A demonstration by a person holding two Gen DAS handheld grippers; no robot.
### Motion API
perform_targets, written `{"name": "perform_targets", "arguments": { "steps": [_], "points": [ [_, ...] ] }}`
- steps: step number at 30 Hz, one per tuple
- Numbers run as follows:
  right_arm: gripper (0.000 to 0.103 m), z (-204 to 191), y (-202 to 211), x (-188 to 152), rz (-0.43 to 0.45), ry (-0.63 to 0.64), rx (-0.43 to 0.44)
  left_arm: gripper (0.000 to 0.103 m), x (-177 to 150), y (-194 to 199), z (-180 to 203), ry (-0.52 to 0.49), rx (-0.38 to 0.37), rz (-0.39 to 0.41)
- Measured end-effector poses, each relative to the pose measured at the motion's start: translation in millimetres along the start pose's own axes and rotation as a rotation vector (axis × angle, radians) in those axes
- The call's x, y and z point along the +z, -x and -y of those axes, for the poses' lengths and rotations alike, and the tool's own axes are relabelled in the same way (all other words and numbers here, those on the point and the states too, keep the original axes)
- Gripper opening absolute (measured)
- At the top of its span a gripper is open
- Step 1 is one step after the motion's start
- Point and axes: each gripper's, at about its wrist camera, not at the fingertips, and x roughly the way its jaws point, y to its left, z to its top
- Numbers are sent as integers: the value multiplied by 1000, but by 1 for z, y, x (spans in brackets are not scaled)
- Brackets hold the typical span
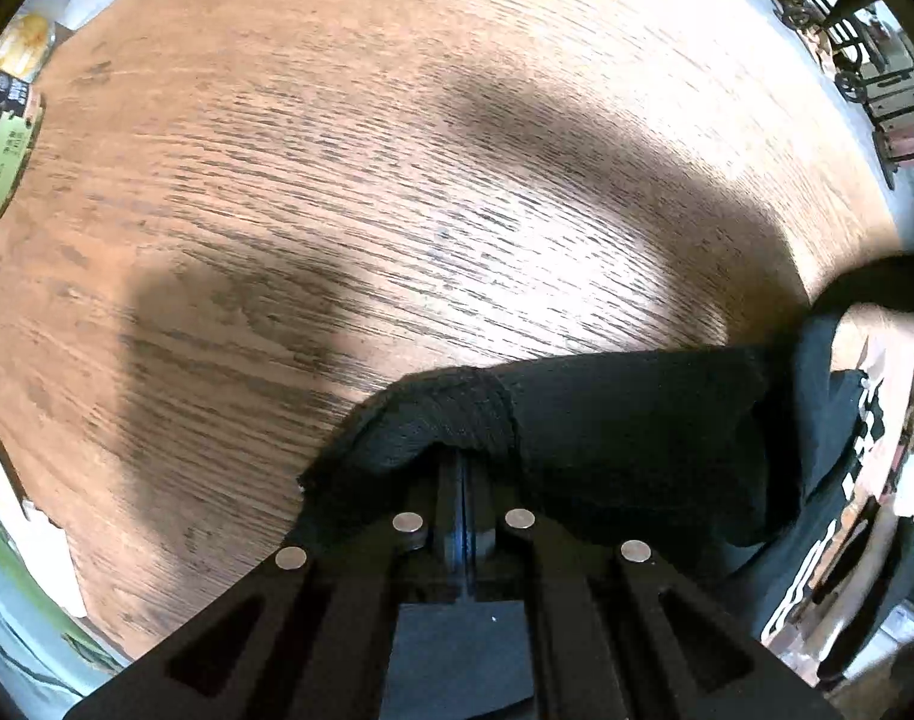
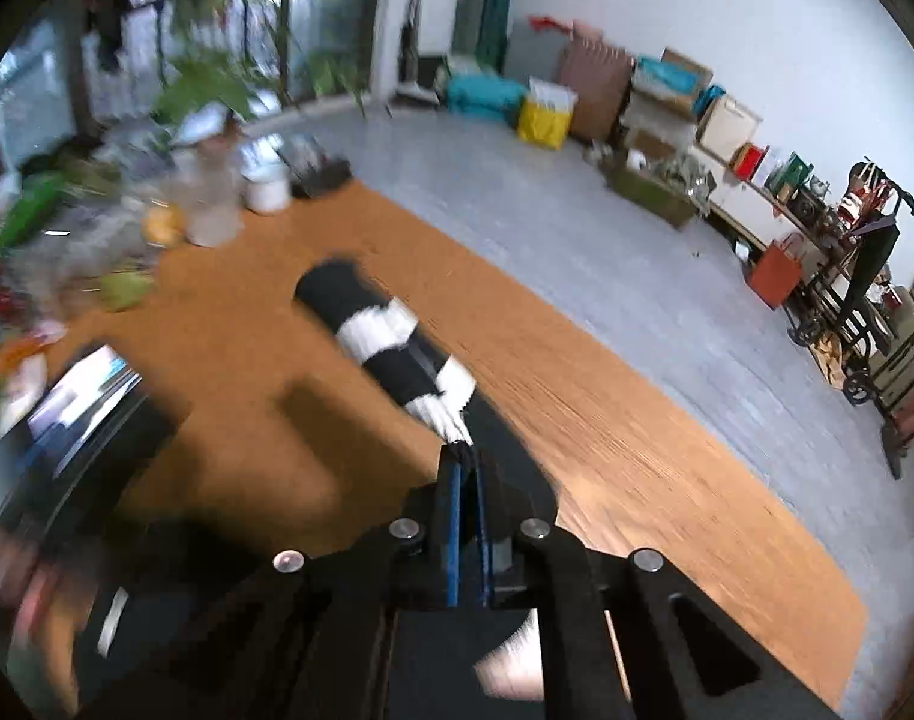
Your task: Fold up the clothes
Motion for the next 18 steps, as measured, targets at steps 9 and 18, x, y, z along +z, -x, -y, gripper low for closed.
{"name": "perform_targets", "arguments": {
  "steps": [9,18],
  "points": [
    [63,34,158,-259,-232,-140,64,4,-8,0,78,-17,54,68],
    [72,90,123,-256,-157,-350,184,4,-86,-7,38,18,-117,294]
  ]
}}
